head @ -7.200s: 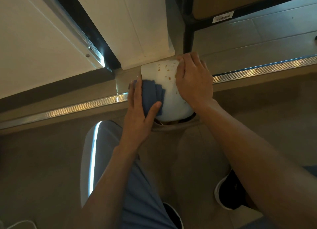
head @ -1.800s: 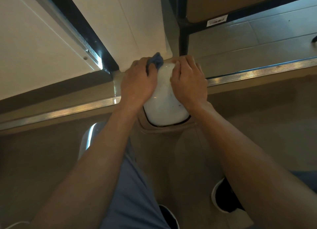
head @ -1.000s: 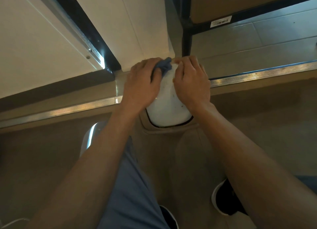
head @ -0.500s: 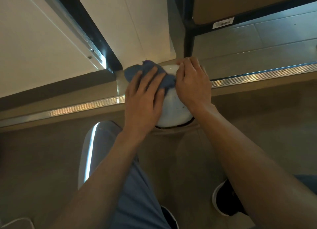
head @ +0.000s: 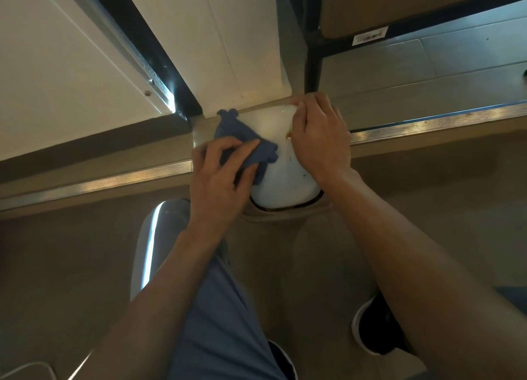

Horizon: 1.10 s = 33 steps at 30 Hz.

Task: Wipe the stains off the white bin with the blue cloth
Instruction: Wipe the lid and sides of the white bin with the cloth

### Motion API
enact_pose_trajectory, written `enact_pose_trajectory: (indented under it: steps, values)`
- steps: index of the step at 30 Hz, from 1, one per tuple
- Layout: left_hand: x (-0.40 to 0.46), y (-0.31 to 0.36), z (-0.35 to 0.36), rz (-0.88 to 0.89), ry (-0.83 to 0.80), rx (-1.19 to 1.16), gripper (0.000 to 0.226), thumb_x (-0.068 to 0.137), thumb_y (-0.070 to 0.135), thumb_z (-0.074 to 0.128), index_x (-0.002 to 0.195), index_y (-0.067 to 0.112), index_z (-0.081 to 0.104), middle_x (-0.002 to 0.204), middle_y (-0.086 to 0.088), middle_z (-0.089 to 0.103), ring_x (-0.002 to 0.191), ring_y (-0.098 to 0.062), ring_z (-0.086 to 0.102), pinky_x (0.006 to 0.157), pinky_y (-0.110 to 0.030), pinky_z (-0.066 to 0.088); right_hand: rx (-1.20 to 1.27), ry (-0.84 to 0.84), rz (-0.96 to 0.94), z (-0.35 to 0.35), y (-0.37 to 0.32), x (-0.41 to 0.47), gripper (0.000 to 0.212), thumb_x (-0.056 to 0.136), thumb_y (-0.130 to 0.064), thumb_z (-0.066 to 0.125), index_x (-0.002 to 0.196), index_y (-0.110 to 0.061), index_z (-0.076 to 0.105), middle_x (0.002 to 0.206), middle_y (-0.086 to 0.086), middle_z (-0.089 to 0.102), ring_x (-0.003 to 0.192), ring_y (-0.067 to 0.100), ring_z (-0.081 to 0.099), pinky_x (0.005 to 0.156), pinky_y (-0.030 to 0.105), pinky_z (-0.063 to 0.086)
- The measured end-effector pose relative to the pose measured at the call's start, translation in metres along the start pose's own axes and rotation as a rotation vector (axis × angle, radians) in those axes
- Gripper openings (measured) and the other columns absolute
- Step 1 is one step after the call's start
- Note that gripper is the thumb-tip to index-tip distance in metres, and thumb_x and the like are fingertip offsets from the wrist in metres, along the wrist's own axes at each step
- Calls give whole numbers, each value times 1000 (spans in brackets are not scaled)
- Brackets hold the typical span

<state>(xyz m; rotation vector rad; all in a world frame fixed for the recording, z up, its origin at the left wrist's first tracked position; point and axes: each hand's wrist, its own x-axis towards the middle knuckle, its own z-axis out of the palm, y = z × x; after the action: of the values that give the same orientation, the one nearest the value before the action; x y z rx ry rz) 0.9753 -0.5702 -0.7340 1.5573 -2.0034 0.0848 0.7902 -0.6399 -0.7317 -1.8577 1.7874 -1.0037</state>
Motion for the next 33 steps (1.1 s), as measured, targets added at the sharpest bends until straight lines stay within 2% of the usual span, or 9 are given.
enact_pose_trajectory:
  steps: [2, 5, 7, 11, 17, 23, 25, 29, 33]
  values:
    - [17, 4, 5, -65, 27, -14, 30, 97, 21, 65, 126, 14, 70, 119, -13, 62, 107, -37, 54, 98, -29, 36, 2, 2, 7, 0, 0, 0, 31, 105, -27, 34, 117, -15, 60, 121, 3, 57, 107, 22, 57, 80, 39, 51]
    - [27, 24, 13, -112, 41, -1, 32, 98, 27, 61, 127, 18, 69, 121, -9, 63, 110, -35, 54, 96, -41, 41, -2, 16, 12, 2, 0, 0, 31, 105, -26, 35, 117, -13, 61, 120, 4, 58, 106, 23, 58, 81, 43, 52]
    - [11, 31, 12, -64, 27, 34, 33, 97, 28, 62, 128, 20, 69, 121, -8, 63, 112, -36, 55, 93, -45, 42, -4, 16, 9, 2, 1, 1, 32, 104, -27, 35, 116, -13, 61, 119, 5, 58, 105, 24, 58, 81, 44, 52]
    - [-20, 16, -1, 106, -14, 105, 33, 92, 21, 70, 125, 18, 72, 114, -10, 66, 102, -38, 57, 88, -45, 46, 11, -5, -4, 0, 0, 1, 33, 104, -28, 33, 118, -15, 60, 121, 4, 57, 108, 22, 57, 82, 41, 53]
    - [13, 19, 11, -19, 98, 45, 33, 94, 22, 70, 127, 17, 71, 112, -8, 67, 102, -35, 60, 92, -39, 41, 17, -2, 2, 2, 2, 1, 32, 104, -27, 34, 117, -16, 61, 120, 4, 58, 107, 23, 58, 85, 41, 52]
    - [-23, 12, 3, 220, 16, 73, 28, 94, 23, 69, 122, 26, 68, 108, -6, 70, 102, -33, 57, 82, -43, 45, 10, -12, -17, -1, 2, 0, 33, 105, -28, 33, 119, -15, 60, 123, 5, 57, 109, 23, 57, 82, 39, 51]
    - [-15, 4, -1, 216, 35, 97, 25, 94, 25, 70, 118, 24, 74, 106, -6, 70, 102, -31, 53, 82, -43, 44, 8, -12, -14, -1, 1, 0, 33, 105, -28, 34, 119, -15, 60, 123, 5, 56, 109, 23, 57, 83, 40, 51]
    - [-1, 21, 9, 81, 92, 65, 25, 92, 23, 72, 116, 19, 76, 105, -8, 69, 101, -30, 51, 83, -40, 41, 15, -14, -8, 0, 2, 1, 35, 104, -30, 32, 120, -16, 60, 123, 4, 56, 109, 22, 57, 85, 44, 53]
    - [-26, 27, 11, 190, -5, 66, 24, 91, 28, 70, 113, 25, 78, 103, -3, 70, 102, -27, 48, 77, -45, 43, 8, -9, -9, 0, 2, 0, 34, 105, -30, 33, 122, -15, 60, 124, 4, 56, 111, 22, 56, 84, 43, 53]
